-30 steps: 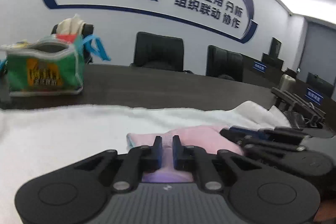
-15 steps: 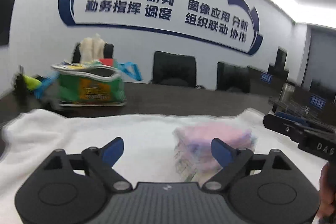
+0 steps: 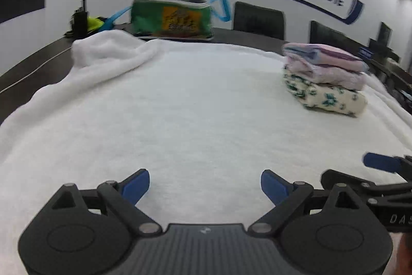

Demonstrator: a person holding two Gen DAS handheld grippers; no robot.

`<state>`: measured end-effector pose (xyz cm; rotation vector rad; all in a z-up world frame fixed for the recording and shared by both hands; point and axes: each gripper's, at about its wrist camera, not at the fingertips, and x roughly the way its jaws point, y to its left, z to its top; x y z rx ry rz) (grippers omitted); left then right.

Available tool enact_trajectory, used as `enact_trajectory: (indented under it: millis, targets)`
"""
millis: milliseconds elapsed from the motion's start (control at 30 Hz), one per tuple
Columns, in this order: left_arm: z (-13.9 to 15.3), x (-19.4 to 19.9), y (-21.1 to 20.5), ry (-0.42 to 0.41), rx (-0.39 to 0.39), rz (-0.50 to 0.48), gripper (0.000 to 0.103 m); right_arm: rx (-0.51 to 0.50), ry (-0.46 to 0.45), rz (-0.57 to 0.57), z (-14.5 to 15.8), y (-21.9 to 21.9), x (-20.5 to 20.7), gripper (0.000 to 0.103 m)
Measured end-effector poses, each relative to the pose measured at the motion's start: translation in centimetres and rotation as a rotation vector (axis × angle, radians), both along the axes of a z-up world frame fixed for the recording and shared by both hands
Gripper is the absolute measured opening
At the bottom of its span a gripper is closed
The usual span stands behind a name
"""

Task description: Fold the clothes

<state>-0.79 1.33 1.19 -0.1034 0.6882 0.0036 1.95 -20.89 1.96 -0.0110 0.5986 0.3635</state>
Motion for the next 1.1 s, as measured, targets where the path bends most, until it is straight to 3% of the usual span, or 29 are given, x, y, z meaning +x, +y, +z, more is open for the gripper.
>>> enact_trajectory:
  millis: [100, 267, 533, 1100]
  targets:
    - [-0.7, -0.1, -0.6, 0.007, 0.079, -0.018, 0.098, -0.012, 0.016, -0.018, -0.5, 0.1, -0.4, 0.103]
    - [-1.0, 0.2, -1.0, 0.013, 0.103, 0.004, 0.102, -0.026, 0.063, -0.060, -1.1, 0.4, -0.8, 0.103]
    - [-1.1, 0.4, -0.9, 0.012, 0.105, 0.003, 0.103, -0.107, 0.085, -0.071, -1.5, 0.7, -0.6, 0.103]
    - [-1.2, 0.3, -0.9, 0.010, 0.105, 0.006, 0.103, -0.110, 0.083, -0.067, -1.4, 0.7, -0.7, 0.102]
